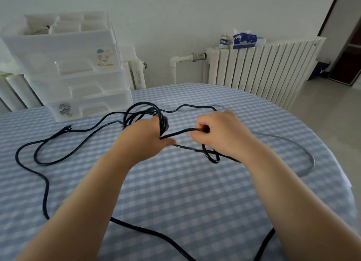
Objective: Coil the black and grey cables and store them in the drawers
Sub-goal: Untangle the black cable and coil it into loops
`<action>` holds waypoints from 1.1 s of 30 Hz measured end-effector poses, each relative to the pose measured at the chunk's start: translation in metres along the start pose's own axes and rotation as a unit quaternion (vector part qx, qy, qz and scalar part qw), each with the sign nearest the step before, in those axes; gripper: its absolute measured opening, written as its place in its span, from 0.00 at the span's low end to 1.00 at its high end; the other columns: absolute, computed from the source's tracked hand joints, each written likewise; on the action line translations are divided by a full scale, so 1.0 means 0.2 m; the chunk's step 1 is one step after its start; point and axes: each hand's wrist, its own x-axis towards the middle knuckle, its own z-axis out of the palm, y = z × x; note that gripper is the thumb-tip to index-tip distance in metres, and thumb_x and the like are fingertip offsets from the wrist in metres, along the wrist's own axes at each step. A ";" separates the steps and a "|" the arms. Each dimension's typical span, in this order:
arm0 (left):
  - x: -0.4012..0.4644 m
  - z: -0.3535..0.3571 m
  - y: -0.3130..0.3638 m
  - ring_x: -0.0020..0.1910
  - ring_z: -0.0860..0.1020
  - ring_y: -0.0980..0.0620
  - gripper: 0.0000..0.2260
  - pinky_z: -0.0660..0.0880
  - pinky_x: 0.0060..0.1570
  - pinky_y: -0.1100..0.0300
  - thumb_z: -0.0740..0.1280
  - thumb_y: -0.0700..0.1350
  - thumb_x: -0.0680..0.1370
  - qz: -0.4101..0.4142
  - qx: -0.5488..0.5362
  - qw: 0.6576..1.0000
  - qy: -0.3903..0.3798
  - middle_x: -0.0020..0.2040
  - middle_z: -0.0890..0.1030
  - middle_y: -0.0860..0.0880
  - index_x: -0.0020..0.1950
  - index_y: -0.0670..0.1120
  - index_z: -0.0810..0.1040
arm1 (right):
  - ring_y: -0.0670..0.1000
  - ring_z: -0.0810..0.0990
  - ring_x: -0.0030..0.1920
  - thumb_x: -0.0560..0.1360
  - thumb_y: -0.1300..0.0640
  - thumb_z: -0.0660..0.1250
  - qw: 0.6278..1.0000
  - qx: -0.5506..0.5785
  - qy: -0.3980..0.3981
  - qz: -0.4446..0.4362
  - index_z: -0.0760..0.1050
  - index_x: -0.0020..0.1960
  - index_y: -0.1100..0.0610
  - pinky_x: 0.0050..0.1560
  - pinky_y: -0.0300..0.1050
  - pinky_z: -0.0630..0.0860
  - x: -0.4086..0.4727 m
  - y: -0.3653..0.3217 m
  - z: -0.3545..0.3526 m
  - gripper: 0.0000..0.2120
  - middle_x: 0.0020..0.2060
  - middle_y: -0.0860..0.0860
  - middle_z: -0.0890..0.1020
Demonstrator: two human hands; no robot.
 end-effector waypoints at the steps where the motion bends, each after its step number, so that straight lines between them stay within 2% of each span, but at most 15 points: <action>1: 0.00 -0.01 -0.01 0.35 0.71 0.52 0.18 0.68 0.34 0.57 0.66 0.61 0.74 -0.010 -0.017 0.999 0.025 0.35 0.73 0.51 0.42 0.48 0.66 | 0.45 0.72 0.31 0.75 0.43 0.66 1.000 0.016 0.005 -0.012 0.75 0.37 0.53 0.39 0.35 0.59 0.00 0.00 0.00 0.15 0.30 0.49 0.78; 3: 0.01 -0.04 -0.02 0.33 0.71 0.53 0.16 0.66 0.33 0.57 0.63 0.58 0.77 -0.047 -0.054 0.995 0.068 0.34 0.72 0.51 0.40 0.48 0.65 | 0.42 0.73 0.32 0.73 0.35 0.64 0.997 0.061 -0.034 -0.029 0.74 0.39 0.50 0.43 0.37 0.61 0.01 -0.02 0.00 0.19 0.31 0.45 0.78; 6: 0.01 -0.06 -0.07 0.35 0.73 0.51 0.15 0.68 0.34 0.56 0.62 0.57 0.78 -0.095 -0.093 0.984 0.117 0.36 0.74 0.50 0.46 0.45 0.68 | 0.38 0.72 0.38 0.62 0.24 0.58 0.986 0.070 -0.145 -0.034 0.71 0.44 0.47 0.49 0.41 0.64 -0.01 -0.05 -0.01 0.27 0.36 0.39 0.75; 9: 0.02 -0.06 -0.10 0.38 0.74 0.48 0.16 0.69 0.37 0.55 0.62 0.56 0.78 -0.119 -0.130 0.973 0.148 0.39 0.77 0.47 0.49 0.42 0.71 | 0.41 0.73 0.46 0.59 0.21 0.57 0.988 0.041 -0.149 -0.021 0.70 0.47 0.45 0.54 0.45 0.68 -0.02 -0.05 0.01 0.31 0.43 0.40 0.74; 12: 0.03 -0.07 -0.08 0.36 0.74 0.50 0.15 0.68 0.35 0.56 0.63 0.55 0.78 -0.129 -0.185 0.963 0.149 0.38 0.76 0.48 0.48 0.43 0.71 | 0.42 0.73 0.57 0.67 0.31 0.66 0.990 0.065 -0.123 -0.033 0.73 0.48 0.45 0.62 0.47 0.70 -0.01 -0.05 0.02 0.20 0.51 0.39 0.73; 14: 0.03 -0.05 -0.09 0.31 0.72 0.49 0.14 0.68 0.32 0.56 0.64 0.55 0.78 -0.143 -0.239 0.950 0.142 0.33 0.74 0.48 0.43 0.44 0.71 | 0.39 0.72 0.58 0.72 0.45 0.69 0.986 0.117 -0.104 -0.056 0.76 0.52 0.46 0.64 0.45 0.69 -0.01 -0.05 0.03 0.11 0.53 0.38 0.73; 16: 0.05 -0.03 -0.11 0.27 0.67 0.49 0.15 0.67 0.32 0.54 0.64 0.54 0.77 -0.162 -0.313 0.926 0.133 0.28 0.69 0.49 0.38 0.45 0.69 | 0.37 0.73 0.58 0.73 0.52 0.70 0.976 0.181 -0.098 -0.068 0.76 0.54 0.47 0.63 0.40 0.69 -0.01 -0.07 0.04 0.10 0.53 0.37 0.74; 18: 0.05 -0.03 -0.11 0.26 0.66 0.50 0.16 0.67 0.33 0.53 0.64 0.54 0.77 -0.177 -0.354 0.909 0.127 0.27 0.68 0.49 0.36 0.45 0.69 | 0.39 0.76 0.56 0.74 0.50 0.70 0.967 0.225 -0.098 -0.068 0.77 0.53 0.50 0.57 0.37 0.72 -0.01 -0.09 0.05 0.10 0.53 0.39 0.77; 21: 0.05 -0.03 -0.10 0.26 0.66 0.50 0.15 0.68 0.32 0.54 0.65 0.53 0.77 -0.179 -0.366 0.903 0.138 0.28 0.69 0.48 0.39 0.42 0.72 | 0.50 0.81 0.46 0.69 0.31 0.64 0.970 0.203 -0.122 -0.060 0.76 0.44 0.58 0.51 0.45 0.76 -0.01 -0.10 0.04 0.28 0.43 0.51 0.83; 23: 0.06 -0.02 -0.09 0.26 0.67 0.49 0.15 0.68 0.32 0.54 0.64 0.54 0.77 -0.170 -0.365 0.903 0.150 0.29 0.71 0.48 0.39 0.43 0.72 | 0.54 0.79 0.39 0.65 0.25 0.61 0.977 0.138 -0.159 -0.031 0.74 0.38 0.57 0.46 0.49 0.77 -0.02 -0.10 0.03 0.33 0.35 0.52 0.80; 25: 0.06 -0.02 -0.09 0.26 0.67 0.49 0.14 0.68 0.33 0.54 0.65 0.54 0.77 -0.167 -0.369 0.901 0.156 0.29 0.71 0.49 0.39 0.45 0.72 | 0.54 0.81 0.43 0.66 0.27 0.63 0.975 0.105 -0.197 0.000 0.77 0.40 0.54 0.51 0.52 0.78 -0.02 -0.09 0.02 0.29 0.39 0.53 0.82; 27: 0.06 -0.02 -0.09 0.26 0.67 0.49 0.15 0.68 0.33 0.54 0.64 0.54 0.77 -0.169 -0.366 0.901 0.159 0.29 0.71 0.48 0.37 0.45 0.71 | 0.50 0.82 0.50 0.70 0.35 0.67 0.971 0.132 -0.199 -0.009 0.80 0.48 0.54 0.57 0.53 0.78 -0.03 -0.07 0.01 0.22 0.47 0.51 0.84; 30: 0.06 -0.03 -0.09 0.27 0.67 0.48 0.16 0.68 0.32 0.54 0.63 0.53 0.78 -0.174 -0.366 0.896 0.180 0.28 0.70 0.47 0.34 0.45 0.69 | 0.38 0.77 0.57 0.75 0.49 0.69 0.965 0.211 -0.140 -0.062 0.80 0.54 0.52 0.62 0.40 0.72 -0.04 -0.11 0.00 0.10 0.54 0.43 0.81; 31: 0.05 -0.04 -0.09 0.27 0.68 0.48 0.16 0.68 0.32 0.53 0.63 0.52 0.78 -0.174 -0.360 0.897 0.189 0.28 0.70 0.48 0.34 0.45 0.69 | 0.38 0.77 0.57 0.75 0.50 0.69 0.961 0.236 -0.123 -0.079 0.80 0.53 0.53 0.63 0.40 0.71 -0.04 -0.12 0.00 0.10 0.53 0.44 0.81; 33: 0.05 -0.05 -0.09 0.27 0.69 0.47 0.17 0.70 0.33 0.51 0.63 0.51 0.78 -0.166 -0.342 0.902 0.204 0.27 0.70 0.48 0.34 0.44 0.68 | 0.42 0.80 0.53 0.74 0.46 0.69 0.950 0.278 -0.111 -0.087 0.81 0.51 0.55 0.62 0.46 0.74 -0.05 -0.14 0.01 0.13 0.49 0.48 0.83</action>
